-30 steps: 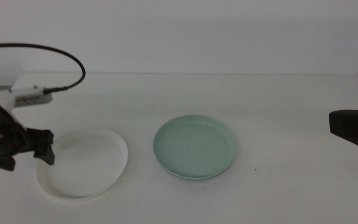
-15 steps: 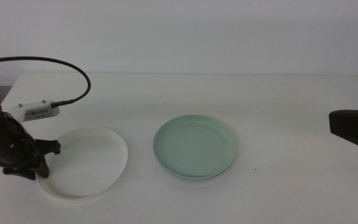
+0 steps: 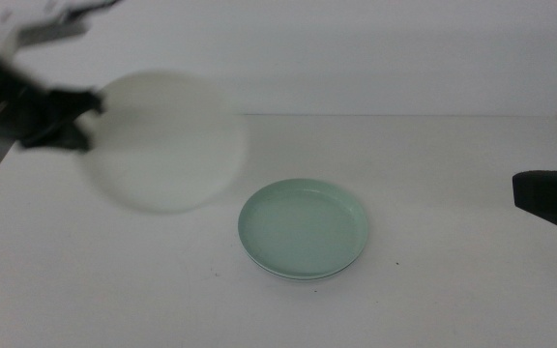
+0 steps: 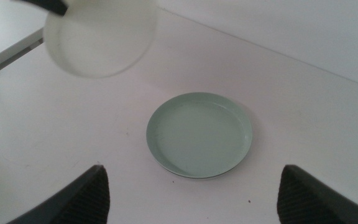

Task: Stack the three bowls on top of each other.

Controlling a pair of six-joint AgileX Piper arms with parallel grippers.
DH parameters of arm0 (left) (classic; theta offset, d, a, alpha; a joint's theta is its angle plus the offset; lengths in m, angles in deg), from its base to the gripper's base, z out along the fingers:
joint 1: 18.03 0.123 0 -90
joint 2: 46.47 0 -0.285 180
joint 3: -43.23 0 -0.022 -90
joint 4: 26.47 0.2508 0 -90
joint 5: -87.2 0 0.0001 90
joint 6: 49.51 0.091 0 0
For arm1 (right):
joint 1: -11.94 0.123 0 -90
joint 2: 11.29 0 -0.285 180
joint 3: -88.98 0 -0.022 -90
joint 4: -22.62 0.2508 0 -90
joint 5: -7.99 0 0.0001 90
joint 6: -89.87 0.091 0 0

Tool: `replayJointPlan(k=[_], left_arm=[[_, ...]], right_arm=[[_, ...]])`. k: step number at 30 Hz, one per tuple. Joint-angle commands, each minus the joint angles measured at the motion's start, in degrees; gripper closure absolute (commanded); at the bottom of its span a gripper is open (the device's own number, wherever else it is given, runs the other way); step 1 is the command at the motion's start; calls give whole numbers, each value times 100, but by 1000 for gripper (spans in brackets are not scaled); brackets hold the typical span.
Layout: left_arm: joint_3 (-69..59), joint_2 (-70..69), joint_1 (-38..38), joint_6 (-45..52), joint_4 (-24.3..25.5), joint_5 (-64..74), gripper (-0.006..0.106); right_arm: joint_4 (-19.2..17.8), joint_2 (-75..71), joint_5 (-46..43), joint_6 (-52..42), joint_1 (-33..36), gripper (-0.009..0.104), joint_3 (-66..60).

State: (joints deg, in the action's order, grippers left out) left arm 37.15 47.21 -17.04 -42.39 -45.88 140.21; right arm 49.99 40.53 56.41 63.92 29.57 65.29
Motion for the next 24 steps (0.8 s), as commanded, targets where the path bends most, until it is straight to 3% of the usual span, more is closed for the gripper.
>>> replayJointPlan(k=[1, 6, 10, 24], left_arm=[[383, 117, -448, -156, -199, 361, 102], [993, 1191, -1336, -97, -600, -30, 102], [1572, 2153, -1854, -154, -561, -141, 102], [1822, 3288, -1989, -96, -678, -349, 98]], right_arm=[[-6, -22, -63, -69, -38, 2, -17], [-6, -22, -63, -69, -38, 2, -17], [-6, -22, -63, -69, -38, 2, -17], [-6, -22, -63, -69, -38, 2, -17]])
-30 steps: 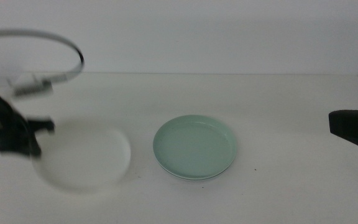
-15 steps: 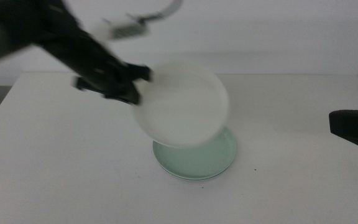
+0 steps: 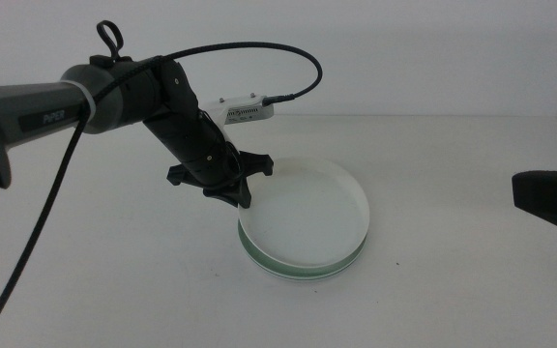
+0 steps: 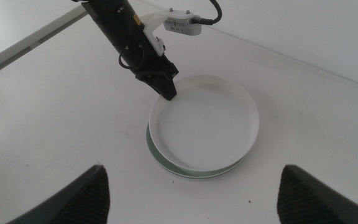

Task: Stack the three bowls on top of each other.

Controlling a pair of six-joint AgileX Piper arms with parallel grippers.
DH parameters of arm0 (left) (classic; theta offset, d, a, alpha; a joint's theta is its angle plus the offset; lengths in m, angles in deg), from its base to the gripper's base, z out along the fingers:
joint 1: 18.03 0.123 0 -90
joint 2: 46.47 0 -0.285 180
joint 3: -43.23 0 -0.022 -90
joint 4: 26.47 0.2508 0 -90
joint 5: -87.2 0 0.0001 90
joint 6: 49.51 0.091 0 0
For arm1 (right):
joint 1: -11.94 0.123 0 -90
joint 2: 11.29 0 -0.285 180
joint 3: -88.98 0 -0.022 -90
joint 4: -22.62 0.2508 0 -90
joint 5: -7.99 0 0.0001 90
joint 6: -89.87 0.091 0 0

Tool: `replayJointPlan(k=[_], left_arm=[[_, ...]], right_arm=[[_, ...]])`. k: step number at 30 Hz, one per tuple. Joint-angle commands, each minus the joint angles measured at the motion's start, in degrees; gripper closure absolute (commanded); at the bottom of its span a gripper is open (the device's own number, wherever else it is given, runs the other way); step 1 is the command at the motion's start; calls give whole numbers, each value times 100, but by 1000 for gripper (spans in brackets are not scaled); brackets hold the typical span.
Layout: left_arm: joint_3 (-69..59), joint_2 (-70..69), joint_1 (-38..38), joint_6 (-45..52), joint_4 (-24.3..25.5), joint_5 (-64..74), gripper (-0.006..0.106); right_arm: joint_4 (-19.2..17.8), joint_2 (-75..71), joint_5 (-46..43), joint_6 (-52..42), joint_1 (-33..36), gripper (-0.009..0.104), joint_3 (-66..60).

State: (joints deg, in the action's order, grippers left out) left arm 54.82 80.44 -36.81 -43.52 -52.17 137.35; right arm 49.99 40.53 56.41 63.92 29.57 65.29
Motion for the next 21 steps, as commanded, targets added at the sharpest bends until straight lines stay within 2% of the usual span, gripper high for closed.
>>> replayJointPlan(k=[1, 4, 6, 9, 12, 13, 17, 21], left_arm=[[54, -35, -12, 17, -36, -75, 96], [54, -35, -12, 102, 7, -84, 84], [54, -81, -1, 176, 43, -53, 70], [54, -393, -1, 274, 257, -76, 45], [31, -974, 45, 79, 841, -139, 13], [-10, -1253, 75, -71, 1114, -157, 6], [-736, -2819, 274, -785, 2065, -737, 7], [-2404, -5001, 387, -1256, 3181, -2189, 7]], right_arm=[[-6, -22, -63, -69, -38, 2, -17], [-6, -22, -63, -69, -38, 2, -17], [-6, -22, -63, -69, -38, 2, -17], [-6, -22, -63, -69, -38, 2, -17], [-6, -22, -63, -69, -38, 2, -17], [-6, -22, -63, -69, -38, 2, -17], [-6, -22, -63, -69, -38, 2, -17], [-6, -22, -63, -69, -38, 2, -17]])
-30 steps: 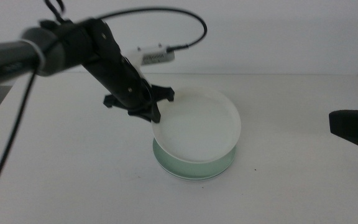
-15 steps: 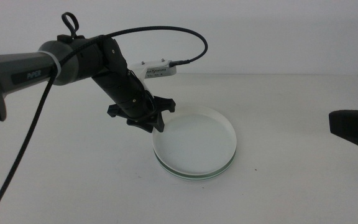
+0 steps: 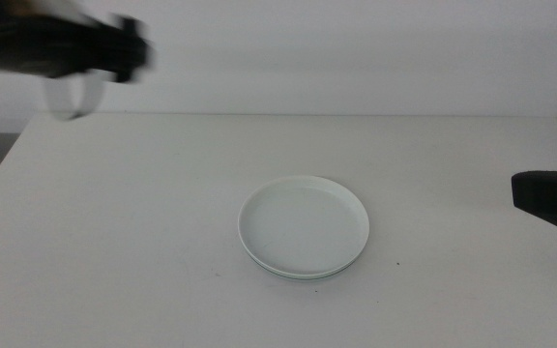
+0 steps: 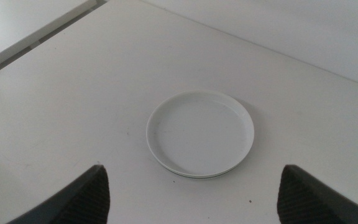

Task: Stack the three bowls on top of each other.

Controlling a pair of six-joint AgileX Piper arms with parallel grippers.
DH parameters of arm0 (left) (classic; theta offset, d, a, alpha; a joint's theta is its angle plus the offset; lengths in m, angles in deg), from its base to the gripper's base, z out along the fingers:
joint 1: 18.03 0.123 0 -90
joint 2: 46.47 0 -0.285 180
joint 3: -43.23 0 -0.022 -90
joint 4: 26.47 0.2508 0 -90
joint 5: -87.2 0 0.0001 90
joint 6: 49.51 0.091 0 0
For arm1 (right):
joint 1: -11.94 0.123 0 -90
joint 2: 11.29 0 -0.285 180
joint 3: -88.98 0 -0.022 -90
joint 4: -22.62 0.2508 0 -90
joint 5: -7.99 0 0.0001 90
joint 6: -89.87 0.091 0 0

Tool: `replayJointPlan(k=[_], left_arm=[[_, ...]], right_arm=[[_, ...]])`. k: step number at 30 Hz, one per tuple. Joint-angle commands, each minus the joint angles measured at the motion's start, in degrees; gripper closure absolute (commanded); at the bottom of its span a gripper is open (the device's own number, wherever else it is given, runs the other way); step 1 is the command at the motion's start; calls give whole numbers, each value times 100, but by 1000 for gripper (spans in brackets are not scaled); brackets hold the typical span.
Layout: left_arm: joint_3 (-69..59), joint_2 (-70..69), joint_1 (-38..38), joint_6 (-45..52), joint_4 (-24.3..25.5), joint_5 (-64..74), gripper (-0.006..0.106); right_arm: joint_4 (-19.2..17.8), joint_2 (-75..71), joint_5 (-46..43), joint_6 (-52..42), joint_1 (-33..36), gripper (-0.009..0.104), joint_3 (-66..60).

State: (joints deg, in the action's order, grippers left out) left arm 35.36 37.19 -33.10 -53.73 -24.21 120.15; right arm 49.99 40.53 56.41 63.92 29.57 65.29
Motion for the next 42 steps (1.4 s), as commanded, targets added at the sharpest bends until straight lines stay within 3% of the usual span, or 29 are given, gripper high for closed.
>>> replayJointPlan(k=[1, 6, 27, 33, 37, 42], left_arm=[[-912, -1172, 45, -330, 546, -937, 7], [-1702, -2159, 468, -810, 672, -1270, 7], [-1702, -2194, 538, -784, 734, -1439, 7], [-1702, -2194, 538, -784, 798, -1439, 7], [-1702, -2194, 538, -784, 844, -1439, 7], [-1702, -2194, 538, -784, 844, -1439, 7]], right_arm=[[-6, -22, -63, -69, -38, 2, -17], [-6, -22, -63, -69, -38, 2, -17], [-31, -22, -62, -69, -38, 2, -17], [-1404, -613, -1882, 1075, -280, 2, -587], [-1669, -1115, -2686, 1063, -918, 2, -1190], [-1659, -1524, -2725, 1034, -1584, 2, -1578]])
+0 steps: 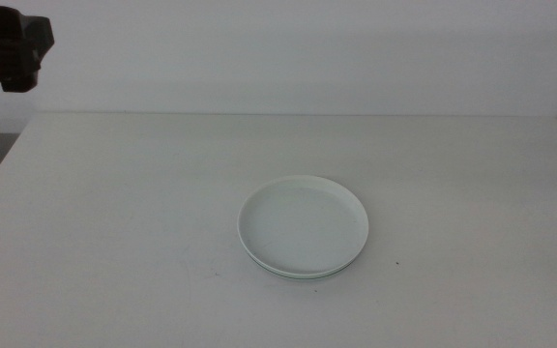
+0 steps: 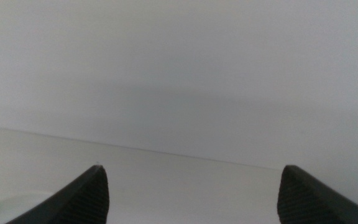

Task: Stack the three bowls on top of each other.

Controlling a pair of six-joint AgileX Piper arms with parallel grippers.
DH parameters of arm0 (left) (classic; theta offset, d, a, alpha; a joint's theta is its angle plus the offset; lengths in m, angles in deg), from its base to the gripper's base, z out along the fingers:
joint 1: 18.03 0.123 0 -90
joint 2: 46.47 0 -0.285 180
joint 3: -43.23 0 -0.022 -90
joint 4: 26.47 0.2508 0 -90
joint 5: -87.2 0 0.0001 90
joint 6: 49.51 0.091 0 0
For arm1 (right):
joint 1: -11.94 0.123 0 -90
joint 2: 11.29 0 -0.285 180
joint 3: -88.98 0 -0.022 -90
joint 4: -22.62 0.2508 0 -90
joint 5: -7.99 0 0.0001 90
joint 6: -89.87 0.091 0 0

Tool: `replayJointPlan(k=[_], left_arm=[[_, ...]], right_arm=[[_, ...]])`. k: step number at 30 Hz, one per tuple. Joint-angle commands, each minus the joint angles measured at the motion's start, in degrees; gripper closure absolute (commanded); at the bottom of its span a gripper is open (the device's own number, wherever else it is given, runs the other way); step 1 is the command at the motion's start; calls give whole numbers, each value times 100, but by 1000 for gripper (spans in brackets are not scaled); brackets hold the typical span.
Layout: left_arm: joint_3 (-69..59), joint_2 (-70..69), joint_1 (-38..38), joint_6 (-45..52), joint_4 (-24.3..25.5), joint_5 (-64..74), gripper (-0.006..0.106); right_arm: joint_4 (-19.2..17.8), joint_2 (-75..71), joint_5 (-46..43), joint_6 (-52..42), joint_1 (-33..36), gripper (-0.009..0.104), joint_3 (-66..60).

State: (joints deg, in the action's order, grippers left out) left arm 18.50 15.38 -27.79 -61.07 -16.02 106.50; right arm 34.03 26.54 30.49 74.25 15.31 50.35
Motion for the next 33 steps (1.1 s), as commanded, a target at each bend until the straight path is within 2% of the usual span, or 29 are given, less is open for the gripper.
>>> replayJointPlan(k=[1, 6, 12, 15, 18, 22, 24, 29, 33], left_arm=[[-16, -13, 7, -50, 25, -74, 7], [-16, -13, 7, -50, 25, -74, 7], [-16, -13, 7, -50, 25, -74, 7], [-87, -187, 7, -50, 13, -86, 7], [-307, -602, -4, -50, -259, -86, 7], [-1329, -1505, -4, -50, -1180, -329, 7], [-2045, -2239, -4, -50, -1471, -569, 7], [-3749, -4106, -4, -50, -1405, -651, 7], [-4560, -5240, -4, -50, -1383, -473, 7]], right_arm=[[-63, -176, -133, 126, -202, 2, -110], [-63, -229, -142, 537, -220, 2, -110], [-63, -229, -131, 534, -220, 2, -110], [-232, -243, -119, 534, -220, 2, -110], [-232, -435, -173, 534, -220, 2, -199], [-232, -1025, -952, 534, -220, 2, -884], [-232, -1485, -1386, 534, -220, 2, -1607], [-232, -2489, -1458, 534, -220, 2, -3039], [-232, -3004, -1436, 534, -220, 2, -3758]])
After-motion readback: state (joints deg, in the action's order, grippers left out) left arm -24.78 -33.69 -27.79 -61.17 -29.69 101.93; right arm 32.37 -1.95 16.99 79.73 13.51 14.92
